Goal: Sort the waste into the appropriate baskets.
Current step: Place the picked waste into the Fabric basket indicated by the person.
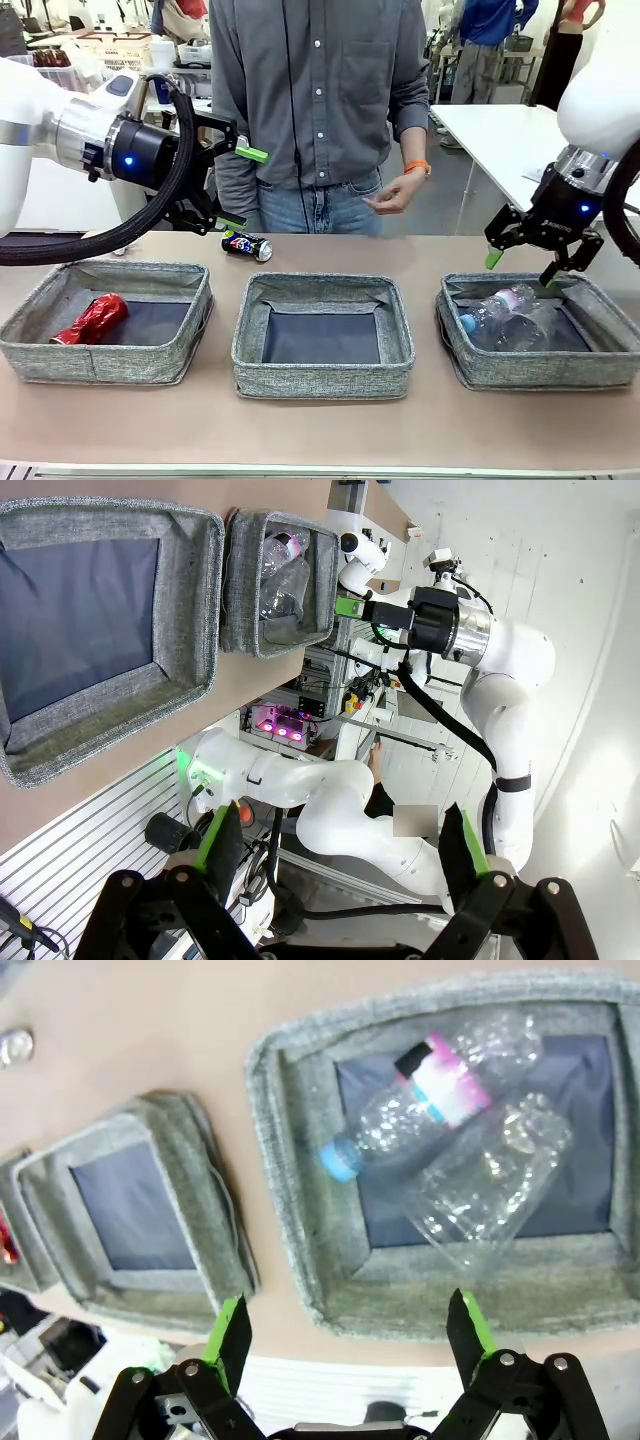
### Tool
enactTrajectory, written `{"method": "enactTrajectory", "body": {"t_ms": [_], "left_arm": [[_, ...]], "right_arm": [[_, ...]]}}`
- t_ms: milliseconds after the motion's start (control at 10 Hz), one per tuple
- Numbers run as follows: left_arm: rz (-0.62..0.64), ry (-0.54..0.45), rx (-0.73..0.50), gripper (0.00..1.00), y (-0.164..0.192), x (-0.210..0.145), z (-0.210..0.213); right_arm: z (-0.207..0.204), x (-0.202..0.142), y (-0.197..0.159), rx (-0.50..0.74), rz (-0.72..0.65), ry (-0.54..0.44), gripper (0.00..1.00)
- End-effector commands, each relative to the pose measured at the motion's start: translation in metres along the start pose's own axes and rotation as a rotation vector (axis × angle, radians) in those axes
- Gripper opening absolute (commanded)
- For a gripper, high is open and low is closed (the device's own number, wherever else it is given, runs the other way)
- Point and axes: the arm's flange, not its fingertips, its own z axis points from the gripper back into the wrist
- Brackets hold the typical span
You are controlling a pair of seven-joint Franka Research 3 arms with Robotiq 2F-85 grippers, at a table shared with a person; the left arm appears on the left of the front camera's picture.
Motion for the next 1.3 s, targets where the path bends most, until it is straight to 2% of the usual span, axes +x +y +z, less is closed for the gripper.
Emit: {"method": "enactTrajectory", "body": {"t_ms": [0,100,200,300,500,600,800,1000,1100,1200], "left_arm": [[-0.002,0.001,0.007,1.00,-0.001,0.000,0.000],[-0.002,0.001,0.007,1.00,-0.001,0.000,0.000],[-0.002,0.001,0.007,1.00,-0.001,0.000,0.000],[-0.002,0.001,0.007,1.00,-0.001,0.000,0.000],[-0.002,0.001,0.007,1.00,-0.001,0.000,0.000],[-0.002,0.001,0.007,1.00,-0.001,0.000,0.000],[-0.002,0.001,0.007,1.00,-0.001,0.000,0.000],[-0.002,0.001,0.007,1.00,-0.001,0.000,0.000],[-0.002,0.001,0.007,1.00,-0.001,0.000,0.000],[-0.002,0.001,0.007,1.00,-0.001,0.000,0.000]], "right_arm": [[0.013,0.001,0.020,0.142,0.083,-0.024,1.00],[0.026,0.000,0.034,0.289,0.208,-0.070,1.00],[0.035,0.001,0.046,0.441,0.354,-0.079,1.00],[0.037,0.005,0.054,0.587,0.423,-0.059,1.00],[0.031,0.010,0.060,0.902,0.611,-0.163,1.00],[0.026,0.013,0.066,1.054,0.657,-0.216,1.00],[0.009,0.027,0.107,1.043,0.466,-0.062,1.00],[0.016,0.037,0.142,1.134,0.284,0.329,1.00],[0.030,0.035,0.145,1.152,0.104,0.480,1.00],[0.048,0.031,0.144,1.086,-0.049,0.477,1.00]]}}
